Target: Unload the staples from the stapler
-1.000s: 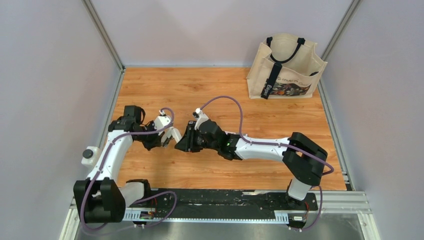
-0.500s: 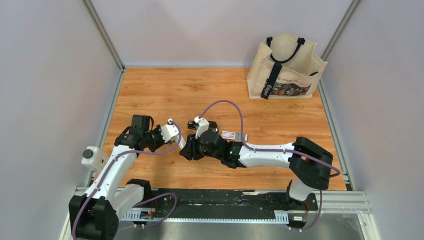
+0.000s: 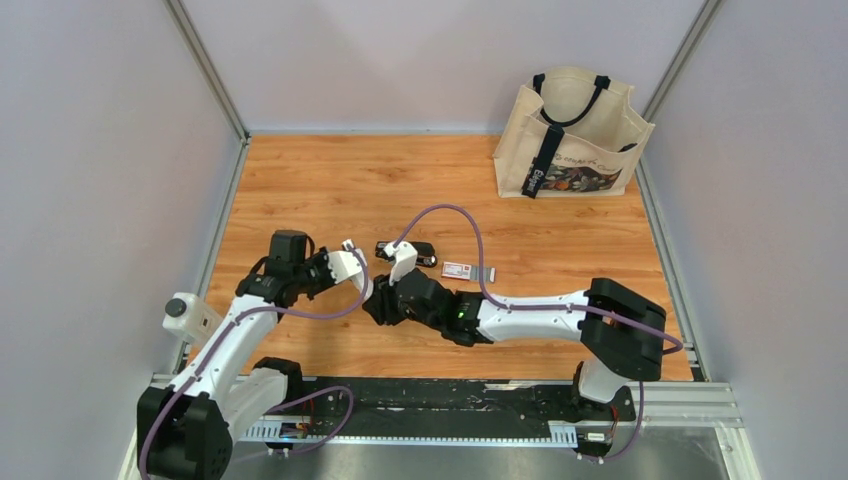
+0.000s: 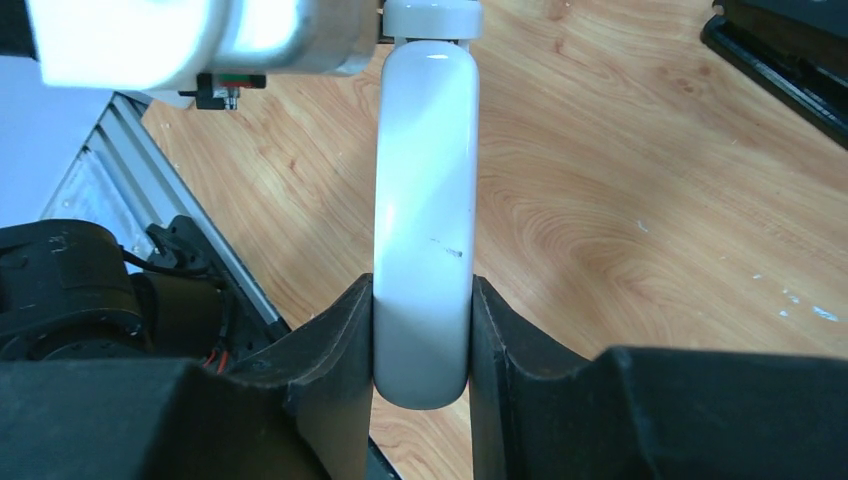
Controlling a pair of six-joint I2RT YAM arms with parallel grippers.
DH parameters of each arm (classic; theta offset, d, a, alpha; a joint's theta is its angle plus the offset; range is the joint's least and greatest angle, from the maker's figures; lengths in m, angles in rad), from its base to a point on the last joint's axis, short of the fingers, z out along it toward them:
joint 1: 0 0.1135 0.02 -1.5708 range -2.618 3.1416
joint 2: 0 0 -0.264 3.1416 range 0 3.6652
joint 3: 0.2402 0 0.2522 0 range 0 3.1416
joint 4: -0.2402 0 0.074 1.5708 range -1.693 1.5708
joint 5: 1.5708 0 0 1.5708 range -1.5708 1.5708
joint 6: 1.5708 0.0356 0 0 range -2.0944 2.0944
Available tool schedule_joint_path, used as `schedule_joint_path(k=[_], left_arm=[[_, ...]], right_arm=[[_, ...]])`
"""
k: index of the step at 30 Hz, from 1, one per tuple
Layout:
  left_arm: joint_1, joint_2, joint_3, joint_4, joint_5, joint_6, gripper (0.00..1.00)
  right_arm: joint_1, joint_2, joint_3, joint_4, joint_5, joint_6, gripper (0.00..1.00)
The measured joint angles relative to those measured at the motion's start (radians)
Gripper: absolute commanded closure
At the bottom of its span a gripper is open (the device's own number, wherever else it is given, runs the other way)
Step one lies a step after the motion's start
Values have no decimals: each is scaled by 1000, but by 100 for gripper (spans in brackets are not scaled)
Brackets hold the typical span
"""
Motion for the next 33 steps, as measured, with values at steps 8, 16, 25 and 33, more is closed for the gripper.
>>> schedule_joint_path(k=[8,16,25,33], left_arm=[[-15,3,-24,39,-11,19,99],[-72,-37,-128,149,-59,65,99],[-76,-44,-97,109,-63,51,93],[-28,-63,66,-151,-8,4,86]], right_arm=[[46,0,-3,-5,98,-55,93],[60,0,-26,-14,117,-67,93],[63,0,-24,-8,127,-75,94],[53,3,122,-114,131,-131,94]])
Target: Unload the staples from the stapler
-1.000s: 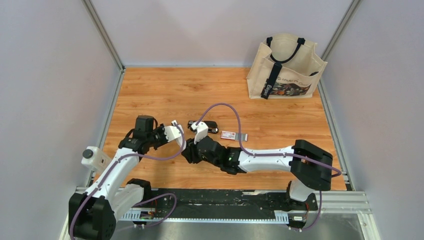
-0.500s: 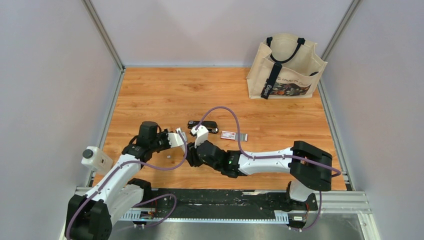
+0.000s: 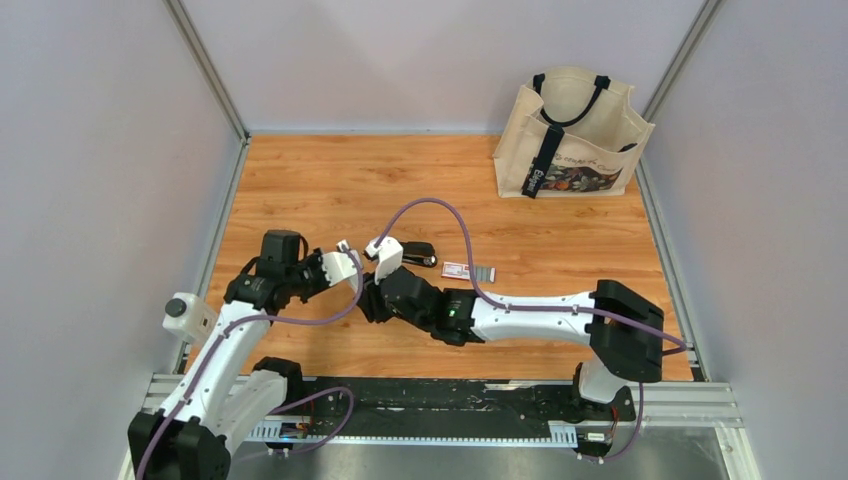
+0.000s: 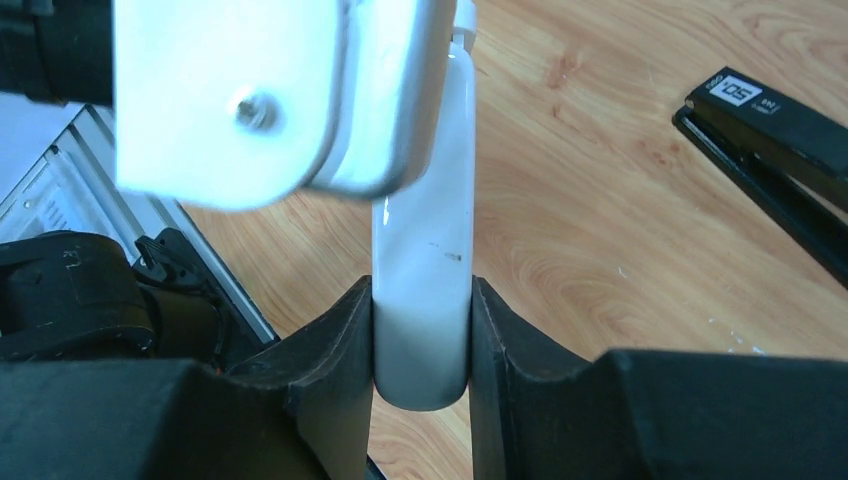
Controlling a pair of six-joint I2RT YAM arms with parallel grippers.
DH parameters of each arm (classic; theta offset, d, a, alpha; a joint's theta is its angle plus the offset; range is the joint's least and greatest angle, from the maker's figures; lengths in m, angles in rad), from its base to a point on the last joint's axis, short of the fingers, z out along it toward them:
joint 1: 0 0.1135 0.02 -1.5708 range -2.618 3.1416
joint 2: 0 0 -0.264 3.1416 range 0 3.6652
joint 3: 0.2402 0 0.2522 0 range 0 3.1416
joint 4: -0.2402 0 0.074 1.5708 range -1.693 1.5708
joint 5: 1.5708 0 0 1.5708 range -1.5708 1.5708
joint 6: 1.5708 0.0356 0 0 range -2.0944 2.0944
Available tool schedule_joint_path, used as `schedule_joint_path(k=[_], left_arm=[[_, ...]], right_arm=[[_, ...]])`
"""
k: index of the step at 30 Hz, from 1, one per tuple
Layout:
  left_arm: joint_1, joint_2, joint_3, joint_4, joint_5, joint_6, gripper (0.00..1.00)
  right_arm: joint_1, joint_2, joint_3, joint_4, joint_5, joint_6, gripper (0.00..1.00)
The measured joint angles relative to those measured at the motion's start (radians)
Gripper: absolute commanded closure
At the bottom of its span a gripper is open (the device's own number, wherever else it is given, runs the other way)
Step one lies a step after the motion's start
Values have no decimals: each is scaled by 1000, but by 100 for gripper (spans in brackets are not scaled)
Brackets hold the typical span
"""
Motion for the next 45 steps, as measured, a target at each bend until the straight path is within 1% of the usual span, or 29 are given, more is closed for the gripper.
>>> schedule_joint_path(k=[6,13,14,15,18,22,25,27,29,32,34,37,41,43,45], left_arm=[[16,-90,5,-87,75,1,87],[34,-80,10,-170,146,-14,87],[38,-73,18,-198,162,-30,86],[42,-65,27,-225,183,-44,80],[50,-43,61,-300,233,-85,70],[55,-40,79,-341,291,-152,69],[57,-55,79,-333,329,-221,68],[78,-76,80,-308,380,-273,67],[116,-101,92,-266,480,-311,64],[194,-123,141,-185,626,-391,63],[228,-120,178,-157,690,-416,62],[235,-102,218,-148,757,-437,62],[246,-70,225,-139,775,-483,62],[259,-48,227,-111,744,-541,62],[275,-33,241,-80,674,-601,62]], right_arm=[[-13,34,91,-95,-19,-30,95],[-15,63,106,-110,-45,-31,96],[-15,65,111,-107,-40,-34,96],[-15,66,114,-105,-40,-33,96],[-16,66,127,-94,-31,-33,96],[-17,61,139,-78,-19,-32,96],[-27,56,139,-50,-18,-33,96],[-45,48,133,-28,-12,-29,96],[-75,38,111,-16,-4,-19,96],[-135,15,21,-10,7,3,96],[-165,9,-27,-26,17,13,95],[-174,9,-45,-64,15,20,95],[-164,19,-6,-90,-8,19,95],[-163,43,39,-110,-26,18,95],[-162,77,90,-122,-44,16,95]])
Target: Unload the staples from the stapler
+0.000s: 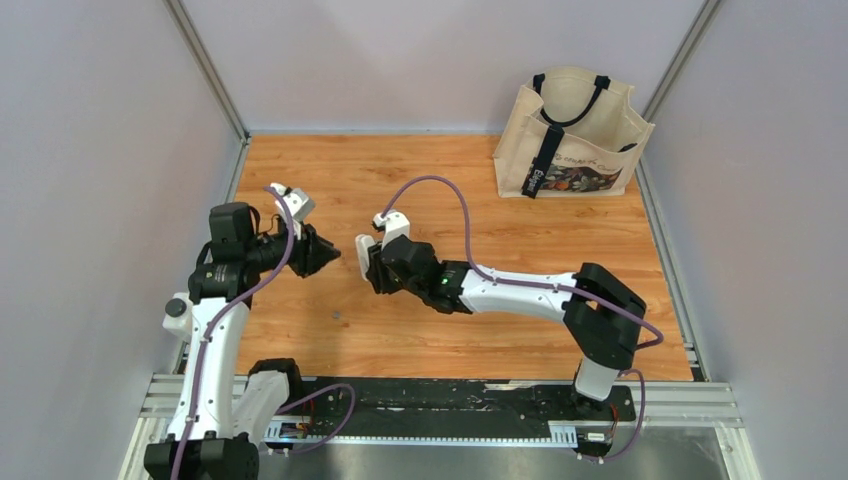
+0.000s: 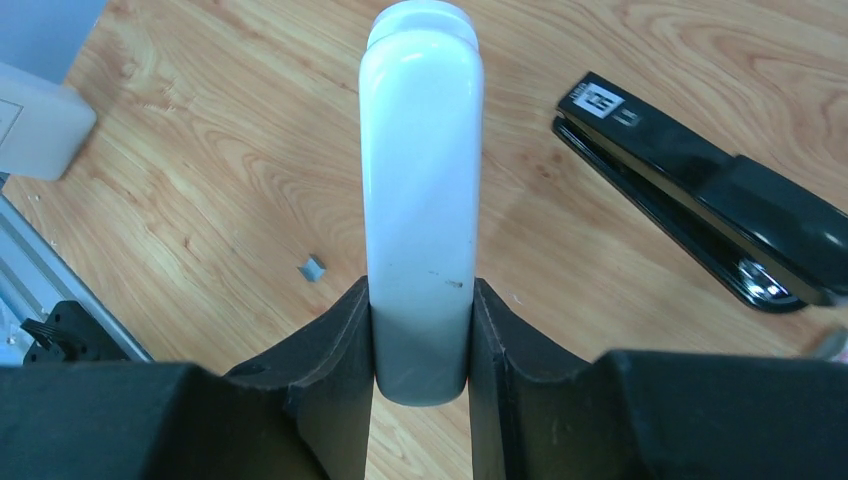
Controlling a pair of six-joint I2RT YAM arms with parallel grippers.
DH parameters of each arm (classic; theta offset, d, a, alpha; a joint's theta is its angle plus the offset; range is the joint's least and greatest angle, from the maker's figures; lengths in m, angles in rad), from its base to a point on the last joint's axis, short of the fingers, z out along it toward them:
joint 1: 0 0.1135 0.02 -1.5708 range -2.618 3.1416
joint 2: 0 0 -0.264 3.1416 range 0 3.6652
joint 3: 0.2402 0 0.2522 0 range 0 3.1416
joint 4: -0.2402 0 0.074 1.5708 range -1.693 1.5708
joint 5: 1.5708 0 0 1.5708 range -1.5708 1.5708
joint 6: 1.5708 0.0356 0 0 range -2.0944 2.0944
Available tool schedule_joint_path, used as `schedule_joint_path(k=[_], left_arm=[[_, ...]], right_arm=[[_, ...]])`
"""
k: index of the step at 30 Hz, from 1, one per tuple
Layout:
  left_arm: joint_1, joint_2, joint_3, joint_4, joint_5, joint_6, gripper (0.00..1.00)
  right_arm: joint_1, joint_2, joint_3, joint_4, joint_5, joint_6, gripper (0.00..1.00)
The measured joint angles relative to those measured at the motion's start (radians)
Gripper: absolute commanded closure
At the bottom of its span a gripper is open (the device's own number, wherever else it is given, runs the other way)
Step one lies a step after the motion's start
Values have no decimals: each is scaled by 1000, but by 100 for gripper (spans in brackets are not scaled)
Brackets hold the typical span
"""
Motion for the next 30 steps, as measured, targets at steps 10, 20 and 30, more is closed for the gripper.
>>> schedule_joint_path(k=[10,20,30], left_arm=[[23,91,181,39,-305,-213,43],[23,186,226,-22,-431,-256,41],[23,204,226,-25,-491,-260,27]], right_arm=[[4,258,239,-141,-60,-31,95],[20,422,438,-272,-81,-64,92],[29,547,634,-364,-126,-79,75]])
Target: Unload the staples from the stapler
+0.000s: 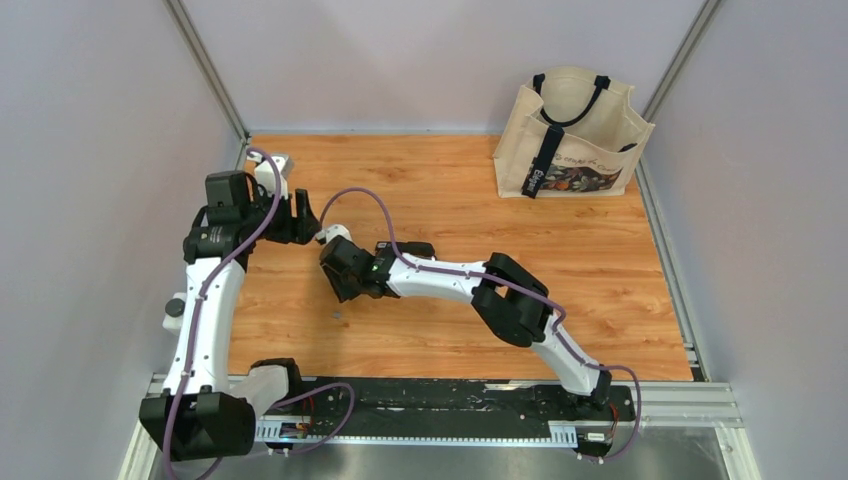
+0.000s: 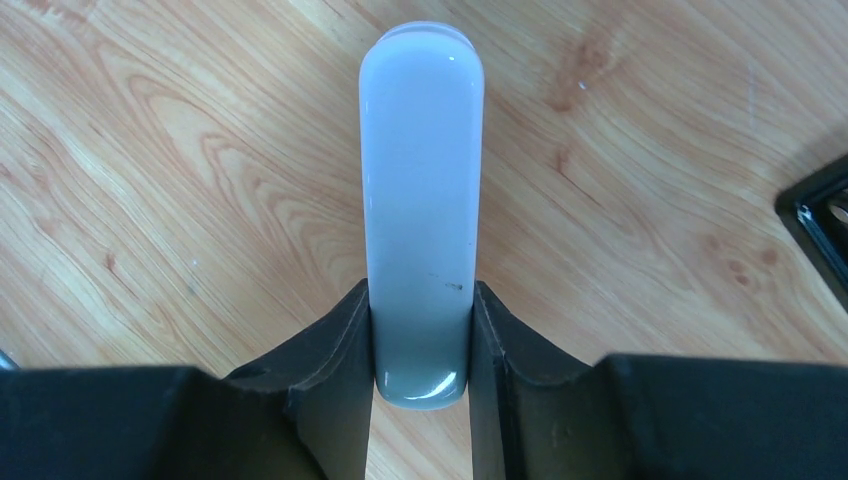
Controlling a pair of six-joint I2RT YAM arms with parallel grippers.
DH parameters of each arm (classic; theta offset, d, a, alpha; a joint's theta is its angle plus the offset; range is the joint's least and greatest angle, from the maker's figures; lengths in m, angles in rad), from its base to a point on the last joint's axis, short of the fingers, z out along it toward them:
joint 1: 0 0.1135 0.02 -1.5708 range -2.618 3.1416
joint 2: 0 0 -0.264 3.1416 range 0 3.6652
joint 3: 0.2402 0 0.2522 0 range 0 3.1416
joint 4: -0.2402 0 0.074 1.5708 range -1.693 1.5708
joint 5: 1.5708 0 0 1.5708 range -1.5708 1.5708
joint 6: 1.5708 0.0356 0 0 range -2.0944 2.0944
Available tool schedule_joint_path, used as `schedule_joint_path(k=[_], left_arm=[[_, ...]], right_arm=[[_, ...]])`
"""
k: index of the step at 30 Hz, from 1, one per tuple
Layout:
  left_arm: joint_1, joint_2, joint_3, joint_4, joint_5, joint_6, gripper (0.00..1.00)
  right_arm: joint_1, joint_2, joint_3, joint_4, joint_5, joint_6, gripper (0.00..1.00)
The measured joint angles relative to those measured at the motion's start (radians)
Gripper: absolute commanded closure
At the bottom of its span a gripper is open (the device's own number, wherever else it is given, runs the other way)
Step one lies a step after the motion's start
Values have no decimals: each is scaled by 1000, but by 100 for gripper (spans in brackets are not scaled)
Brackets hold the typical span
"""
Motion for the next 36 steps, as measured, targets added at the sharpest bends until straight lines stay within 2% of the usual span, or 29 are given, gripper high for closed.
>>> schedule_joint_path(k=[1,8,15,19,21,23,25,29,31,36], left_arm=[[0,8,0,-1,-2,0,27],[0,32,0,-3,-16,15,27],[0,61,-3,-2,-21,43,29],[-7,75,-19,-5,10,45,28],[-16,81,-20,-8,43,41,23],[-27,82,-27,7,97,32,22],[-45,79,-37,37,147,19,22],[-151,80,-40,131,177,6,22],[-185,83,-43,157,129,21,23],[-183,143,-78,131,26,39,23]], right_arm=[[1,11,17,-5,-4,0,72],[3,58,87,-25,-39,22,27],[10,59,76,-30,-65,31,24],[5,-11,-40,-24,-83,8,23],[-9,-64,-109,-26,-102,-15,22],[-30,-134,-186,-35,-143,-52,21],[-59,-206,-260,-44,-190,-101,20],[-136,-333,-379,-71,-256,-203,18],[-193,-373,-403,-92,-252,-219,18],[-371,-464,-401,-89,-187,-256,16]])
